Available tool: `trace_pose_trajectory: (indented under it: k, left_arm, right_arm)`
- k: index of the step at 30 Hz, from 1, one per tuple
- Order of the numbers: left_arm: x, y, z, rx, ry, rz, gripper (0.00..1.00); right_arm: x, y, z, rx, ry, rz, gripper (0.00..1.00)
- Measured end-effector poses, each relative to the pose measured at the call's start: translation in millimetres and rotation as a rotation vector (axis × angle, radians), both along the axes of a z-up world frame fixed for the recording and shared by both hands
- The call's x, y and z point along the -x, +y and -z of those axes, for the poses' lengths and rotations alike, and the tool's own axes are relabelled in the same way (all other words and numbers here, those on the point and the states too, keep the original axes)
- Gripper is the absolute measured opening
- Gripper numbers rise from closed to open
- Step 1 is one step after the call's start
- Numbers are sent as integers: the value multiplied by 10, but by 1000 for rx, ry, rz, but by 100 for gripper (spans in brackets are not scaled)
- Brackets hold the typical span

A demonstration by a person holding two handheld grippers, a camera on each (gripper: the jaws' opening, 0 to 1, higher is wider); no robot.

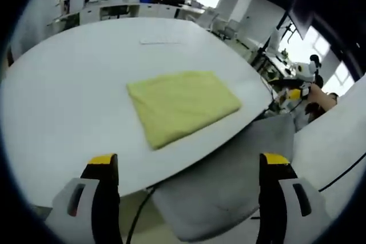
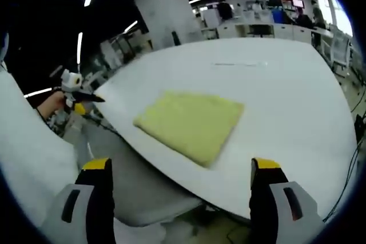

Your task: Fold the garment on the visible template until the final outline fits inside the template.

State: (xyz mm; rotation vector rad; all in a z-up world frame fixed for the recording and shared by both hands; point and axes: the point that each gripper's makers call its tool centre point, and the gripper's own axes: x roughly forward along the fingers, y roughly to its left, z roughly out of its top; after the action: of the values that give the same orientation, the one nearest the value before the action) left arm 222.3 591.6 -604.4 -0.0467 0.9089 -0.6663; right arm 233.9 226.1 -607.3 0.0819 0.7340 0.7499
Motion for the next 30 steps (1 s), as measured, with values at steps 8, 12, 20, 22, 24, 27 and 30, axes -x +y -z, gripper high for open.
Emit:
trace_pose_trajectory:
  k: [8,12,20,22,24,27,30]
  left_arm:
    - [9,3,5,1,2,3,99]
    - [-1,-5,19,0,5,8,99]
    - [-35,-69,84,44,9,18,99]
    - [-67,-88,94,75,0,10,99]
    - [-76,-89,126,77,2,11,98]
    - [-76,-83,195,69,7,15,96]
    - [-64,-78,247,64,15,18,93]
  right_arm:
    - [9,19,13,-2,5,2,100]
    - [11,29,30,-4,10,3,99]
    - [-22,26,181,-23,22,-9,90]
    - [-35,32,216,-34,21,-9,88]
    - [-52,33,273,-41,29,-7,87]
    - [-53,45,340,-41,37,-10,84]
    - [-64,55,386,-43,38,-12,81]
